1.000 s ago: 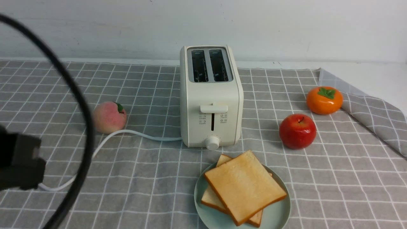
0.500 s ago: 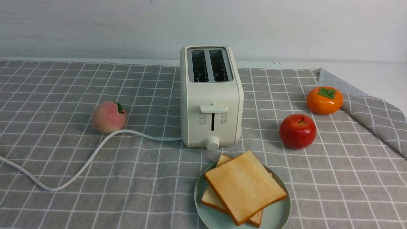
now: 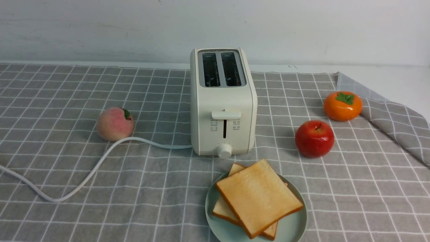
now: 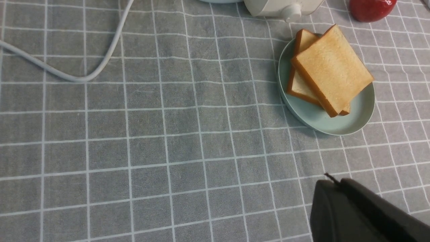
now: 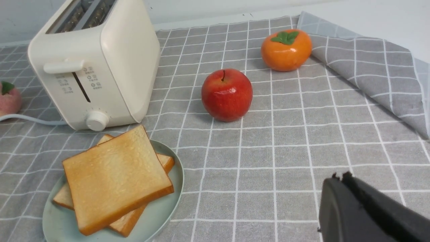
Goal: Take toasted bread from bread machine on grey coffee table place on plate.
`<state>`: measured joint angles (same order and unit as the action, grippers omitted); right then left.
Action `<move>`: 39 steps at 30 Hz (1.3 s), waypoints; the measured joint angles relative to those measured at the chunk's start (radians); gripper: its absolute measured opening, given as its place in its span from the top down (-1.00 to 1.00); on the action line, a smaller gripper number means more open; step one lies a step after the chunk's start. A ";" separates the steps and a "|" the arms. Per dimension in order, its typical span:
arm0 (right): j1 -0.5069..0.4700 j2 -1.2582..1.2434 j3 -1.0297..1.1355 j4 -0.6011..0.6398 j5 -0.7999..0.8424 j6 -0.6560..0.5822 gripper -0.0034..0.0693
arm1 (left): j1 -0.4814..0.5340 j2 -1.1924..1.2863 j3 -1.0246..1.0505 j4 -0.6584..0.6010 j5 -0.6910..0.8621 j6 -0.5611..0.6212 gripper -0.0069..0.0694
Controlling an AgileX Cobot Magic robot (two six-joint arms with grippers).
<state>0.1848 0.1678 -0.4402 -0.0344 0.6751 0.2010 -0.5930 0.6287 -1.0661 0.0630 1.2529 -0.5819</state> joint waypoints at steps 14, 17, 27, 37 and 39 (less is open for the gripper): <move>0.000 -0.002 0.000 0.000 0.000 0.000 0.93 | 0.000 0.000 0.059 0.007 -0.021 0.000 0.86; 0.000 -0.002 0.000 0.000 0.000 0.000 0.93 | 0.000 -0.012 0.122 0.015 -0.157 0.000 0.86; 0.000 -0.002 0.000 0.001 0.000 0.000 0.92 | 0.000 -0.273 0.524 0.146 -0.812 0.104 0.85; 0.000 -0.002 0.000 0.001 0.000 0.000 0.90 | 0.028 -0.467 0.743 0.266 -0.947 0.237 0.85; 0.000 -0.002 0.000 0.001 0.000 0.000 0.89 | 0.112 -0.503 0.764 0.266 -0.919 0.244 0.83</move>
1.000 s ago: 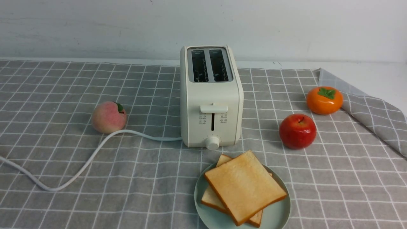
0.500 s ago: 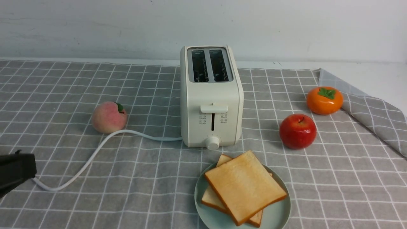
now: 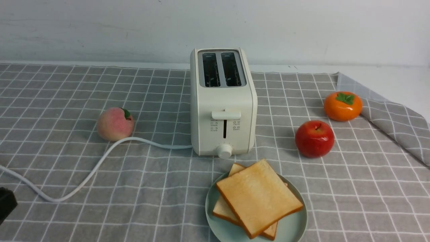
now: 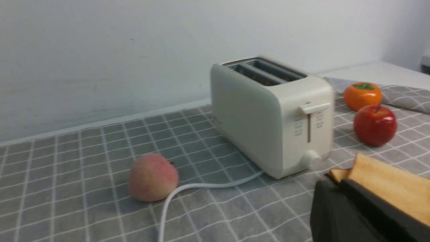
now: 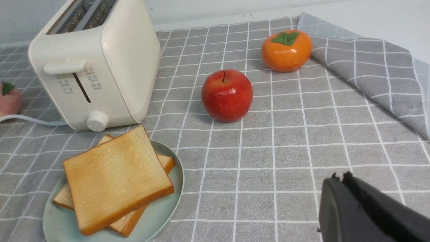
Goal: Take toasted bread from bread machine on grey coffee table place on plate.
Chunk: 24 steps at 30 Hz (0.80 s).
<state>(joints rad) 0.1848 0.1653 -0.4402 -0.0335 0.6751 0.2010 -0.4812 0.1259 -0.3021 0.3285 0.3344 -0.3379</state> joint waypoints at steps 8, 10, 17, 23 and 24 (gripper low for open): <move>0.000 -0.002 0.000 0.000 0.001 0.000 0.86 | 0.336 -0.097 0.073 -0.134 -0.002 0.002 0.82; 0.000 -0.002 0.000 0.000 0.001 0.000 0.86 | 0.401 -0.103 0.090 -0.177 -0.005 0.003 0.82; 0.000 -0.002 0.000 0.000 0.001 0.000 0.84 | 0.503 -0.104 0.174 -0.300 0.006 0.039 0.82; 0.000 -0.002 0.000 0.000 0.001 0.000 0.82 | 0.498 -0.137 0.241 -0.301 0.008 0.060 0.81; 0.000 -0.002 0.000 0.000 0.001 0.000 0.81 | 0.498 -0.137 0.256 -0.301 0.008 0.065 0.81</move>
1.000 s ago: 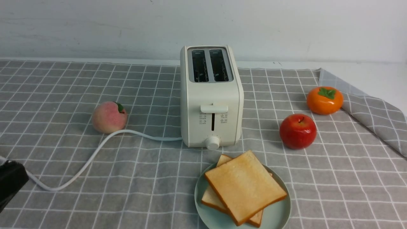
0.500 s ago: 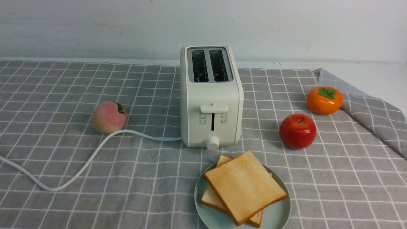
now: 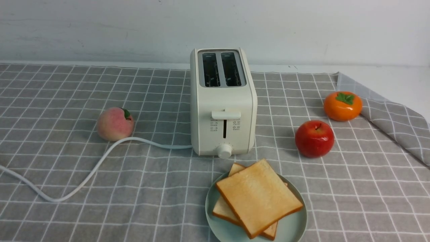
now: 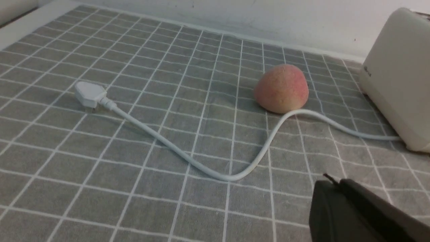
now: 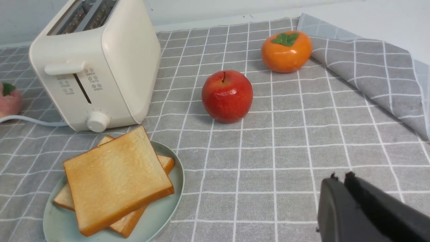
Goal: Take toasted bread from bread machine on grey coffee table place on plate.
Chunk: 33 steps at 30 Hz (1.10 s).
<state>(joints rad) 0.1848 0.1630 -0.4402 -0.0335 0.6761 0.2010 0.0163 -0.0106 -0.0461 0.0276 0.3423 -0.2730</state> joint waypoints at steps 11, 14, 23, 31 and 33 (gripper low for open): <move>0.000 0.000 0.000 -0.001 0.000 0.000 0.78 | -0.049 0.000 0.074 0.000 0.079 0.043 0.77; 0.000 0.000 0.000 -0.001 0.000 0.000 0.77 | -0.052 0.000 0.074 0.000 0.080 0.069 0.77; 0.000 0.000 0.000 -0.001 0.000 0.000 0.73 | -0.071 0.000 0.074 0.000 0.081 0.076 0.76; 0.000 0.000 0.000 -0.001 0.000 0.000 0.69 | -0.071 0.000 0.074 -0.002 0.081 0.076 0.74; 0.000 0.000 0.000 -0.001 0.000 0.000 0.68 | -0.071 0.000 0.074 -0.002 0.081 0.076 0.74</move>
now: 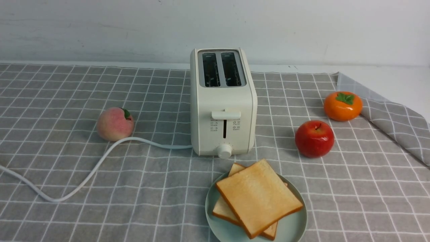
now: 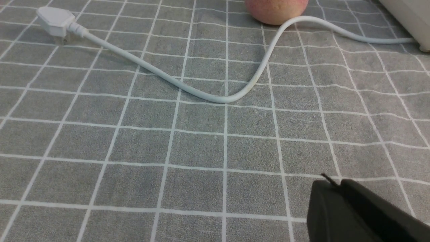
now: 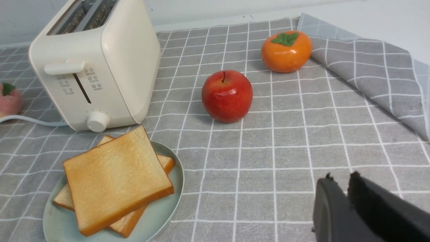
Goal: Take toasted bread from bread machine on grey coffee table place on plate.
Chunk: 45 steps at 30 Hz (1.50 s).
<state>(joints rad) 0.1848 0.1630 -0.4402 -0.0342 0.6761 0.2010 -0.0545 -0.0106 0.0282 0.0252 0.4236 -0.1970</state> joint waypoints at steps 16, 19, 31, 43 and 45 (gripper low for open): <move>0.000 0.000 0.000 0.000 0.000 0.000 0.63 | 0.000 0.000 0.000 0.000 0.000 0.000 0.72; -0.014 -0.010 0.000 -0.042 -0.012 -0.001 0.62 | 0.000 0.000 0.000 0.000 0.000 0.000 0.71; -0.143 -0.028 0.147 -0.166 -0.096 -0.001 0.59 | 0.000 0.000 0.000 0.000 0.000 0.000 0.67; -0.198 -0.165 0.450 -0.180 -0.262 -0.001 0.56 | 0.000 0.000 0.000 0.000 0.000 0.000 0.67; -0.199 -0.173 0.451 -0.182 -0.267 -0.001 0.56 | 0.000 0.000 0.000 -0.001 0.000 0.000 0.67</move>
<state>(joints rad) -0.0145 -0.0097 0.0111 -0.2164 0.4088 0.2001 -0.0545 -0.0106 0.0282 0.0243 0.4236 -0.1965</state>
